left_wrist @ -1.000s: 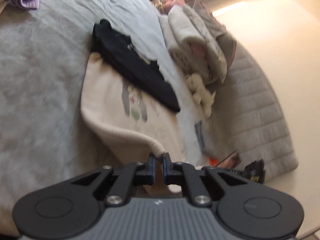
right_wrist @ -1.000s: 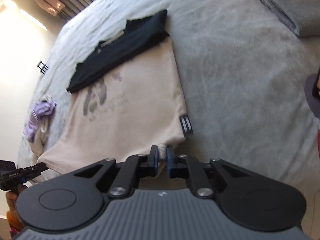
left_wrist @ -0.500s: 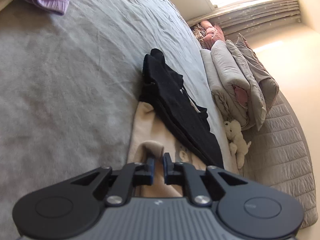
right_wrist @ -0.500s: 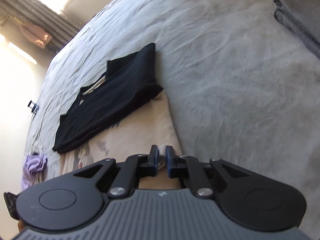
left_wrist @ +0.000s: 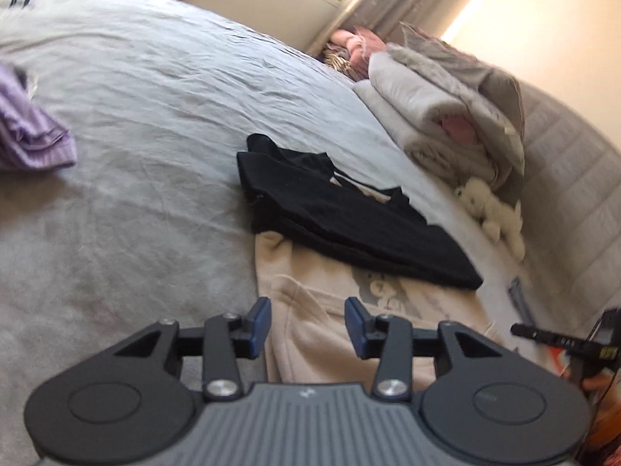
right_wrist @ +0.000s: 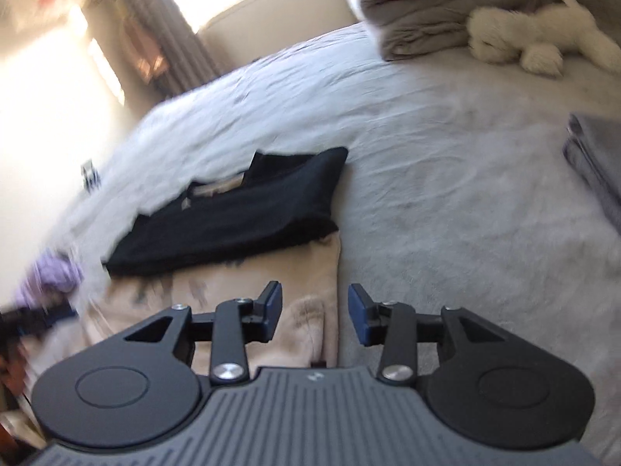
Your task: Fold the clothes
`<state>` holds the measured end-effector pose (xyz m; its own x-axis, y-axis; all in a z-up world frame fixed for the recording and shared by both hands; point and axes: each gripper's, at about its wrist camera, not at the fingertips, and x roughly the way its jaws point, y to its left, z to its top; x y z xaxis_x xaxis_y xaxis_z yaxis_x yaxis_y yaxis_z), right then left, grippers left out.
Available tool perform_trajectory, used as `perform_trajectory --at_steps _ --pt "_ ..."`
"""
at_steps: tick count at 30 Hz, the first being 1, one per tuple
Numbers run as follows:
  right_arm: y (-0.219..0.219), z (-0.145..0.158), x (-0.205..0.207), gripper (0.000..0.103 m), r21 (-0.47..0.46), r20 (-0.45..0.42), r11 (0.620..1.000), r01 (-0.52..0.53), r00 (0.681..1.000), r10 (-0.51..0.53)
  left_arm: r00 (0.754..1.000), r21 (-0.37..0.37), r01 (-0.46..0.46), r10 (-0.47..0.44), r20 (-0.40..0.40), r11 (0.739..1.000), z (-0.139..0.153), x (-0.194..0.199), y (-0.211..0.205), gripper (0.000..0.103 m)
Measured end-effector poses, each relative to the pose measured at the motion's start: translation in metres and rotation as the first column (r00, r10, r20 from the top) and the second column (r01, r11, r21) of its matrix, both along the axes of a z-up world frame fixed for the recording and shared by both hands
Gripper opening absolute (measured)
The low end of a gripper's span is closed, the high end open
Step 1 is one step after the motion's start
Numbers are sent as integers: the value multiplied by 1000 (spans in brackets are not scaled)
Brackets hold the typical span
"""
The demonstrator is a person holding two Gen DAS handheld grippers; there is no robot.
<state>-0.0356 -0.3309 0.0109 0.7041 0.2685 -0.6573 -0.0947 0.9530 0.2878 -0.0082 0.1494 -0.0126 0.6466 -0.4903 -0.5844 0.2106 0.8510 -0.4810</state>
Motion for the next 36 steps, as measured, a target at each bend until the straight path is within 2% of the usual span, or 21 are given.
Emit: perform_trajectory --at_steps 5,7,8,9,11,13,15,17,20,21,23,24,25,26,28,30,33,36 --pt "38 -18 2 42 -239 -1 964 -118 993 122 999 108 30 -33 26 994 -2 4 -18 41" --pt "46 -26 4 42 -295 -9 945 -143 989 147 999 137 24 -29 29 990 -5 6 -22 39" --pt "50 -29 5 37 -321 -14 934 -154 987 158 999 153 24 -29 32 988 -5 8 -23 35" --pt "52 -32 6 34 -340 -14 926 -161 986 166 999 165 26 -32 37 986 -6 7 -23 24" --pt "52 -32 5 19 -356 1 921 -158 986 169 998 180 31 -41 52 983 -5 5 -27 14" --pt "45 -26 2 11 -332 33 935 -128 989 147 996 193 37 -52 76 980 -3 0 -31 13" --pt "37 -18 -3 9 -300 79 949 -92 990 121 993 213 41 -63 101 976 -1 -5 -32 14" --pt "30 -11 -7 9 -267 112 962 -60 989 93 990 248 38 -71 125 968 1 -8 -35 18" --pt "29 -11 -5 9 -257 101 965 -48 992 76 986 297 40 -87 145 954 2 -11 -41 32" --pt "30 -12 -4 9 -264 94 963 -50 993 78 985 312 36 -86 147 949 1 -10 -43 34" --pt "33 -15 -2 9 -278 83 959 -58 993 84 985 346 27 -85 152 938 -1 -8 -49 32" --pt "35 -16 -1 9 -284 80 957 -61 993 87 985 359 27 -86 149 933 -2 -8 -51 23" --pt "36 -18 -1 9 -289 77 955 -65 993 90 983 353 22 -84 163 935 0 -10 -51 11" --pt "37 -18 0 9 -292 76 954 -64 993 90 981 346 16 -82 177 938 1 -13 -51 9" --pt "35 -17 -3 9 -294 86 954 -57 993 85 976 331 5 -78 206 944 5 -18 -51 8" --pt "31 -12 -9 9 -295 113 955 -43 990 80 964 261 -50 -22 265 964 12 -27 -36 8" --pt "24 -5 -16 8 -283 156 959 -17 986 63 956 160 -123 74 285 979 14 -28 -13 8" --pt "18 -2 -12 8 -262 188 965 16 982 35 950 119 -141 101 294 983 13 -21 -10 8"
